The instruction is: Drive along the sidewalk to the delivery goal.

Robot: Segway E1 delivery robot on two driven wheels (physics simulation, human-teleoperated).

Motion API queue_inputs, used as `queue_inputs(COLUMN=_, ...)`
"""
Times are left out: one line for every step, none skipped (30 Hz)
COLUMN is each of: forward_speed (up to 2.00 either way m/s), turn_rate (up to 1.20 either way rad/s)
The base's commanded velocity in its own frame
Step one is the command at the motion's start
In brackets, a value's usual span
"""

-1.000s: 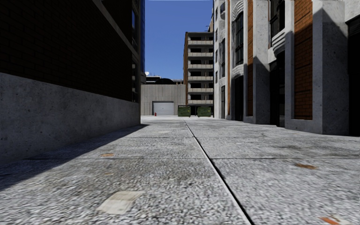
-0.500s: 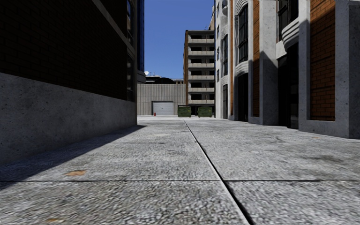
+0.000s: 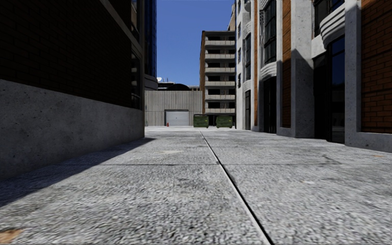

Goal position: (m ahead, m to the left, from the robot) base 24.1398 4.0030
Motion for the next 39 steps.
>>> queue_inputs(forward_speed=2.00, turn_rate=0.00)
queue_inputs(forward_speed=2.00, turn_rate=0.00)
queue_inputs(forward_speed=2.00, turn_rate=0.00)
queue_inputs(forward_speed=2.00, turn_rate=0.00)
queue_inputs(forward_speed=2.00, turn_rate=0.00)
queue_inputs(forward_speed=2.00, turn_rate=0.12)
queue_inputs(forward_speed=2.00, turn_rate=0.12)
queue_inputs(forward_speed=2.00, turn_rate=0.39)
queue_inputs(forward_speed=2.00, turn_rate=0.63)
queue_inputs(forward_speed=2.00, turn_rate=0.71)
queue_inputs(forward_speed=2.00, turn_rate=0.73)
queue_inputs(forward_speed=2.00, turn_rate=0.73)
queue_inputs(forward_speed=2.00, turn_rate=0.33)
queue_inputs(forward_speed=2.00, turn_rate=0.07)
queue_inputs(forward_speed=2.00, turn_rate=0.00)
queue_inputs(forward_speed=2.00, turn_rate=0.00)
queue_inputs(forward_speed=2.00, turn_rate=0.00)
queue_inputs(forward_speed=2.00, turn_rate=0.00)
queue_inputs(forward_speed=2.00, turn_rate=0.00)
queue_inputs(forward_speed=2.00, turn_rate=0.00)
queue_inputs(forward_speed=2.00, turn_rate=0.00)
queue_inputs(forward_speed=2.00, turn_rate=0.00)
queue_inputs(forward_speed=2.00, turn_rate=0.00)
queue_inputs(forward_speed=2.00, turn_rate=0.00)
queue_inputs(forward_speed=2.00, turn_rate=0.00)
queue_inputs(forward_speed=2.00, turn_rate=0.00)
queue_inputs(forward_speed=2.00, turn_rate=0.00)
queue_inputs(forward_speed=2.00, turn_rate=0.00)
queue_inputs(forward_speed=2.00, turn_rate=0.00)
queue_inputs(forward_speed=2.00, turn_rate=0.00)
queue_inputs(forward_speed=2.00, turn_rate=0.00)
queue_inputs(forward_speed=2.00, turn_rate=0.00)
queue_inputs(forward_speed=2.00, turn_rate=0.04)
queue_inputs(forward_speed=2.00, turn_rate=0.04)
queue_inputs(forward_speed=2.00, turn_rate=0.28)
queue_inputs(forward_speed=2.00, turn_rate=0.78)
queue_inputs(forward_speed=2.00, turn_rate=1.20)
queue_inputs(forward_speed=2.00, turn_rate=1.20)
queue_inputs(forward_speed=2.00, turn_rate=1.20)
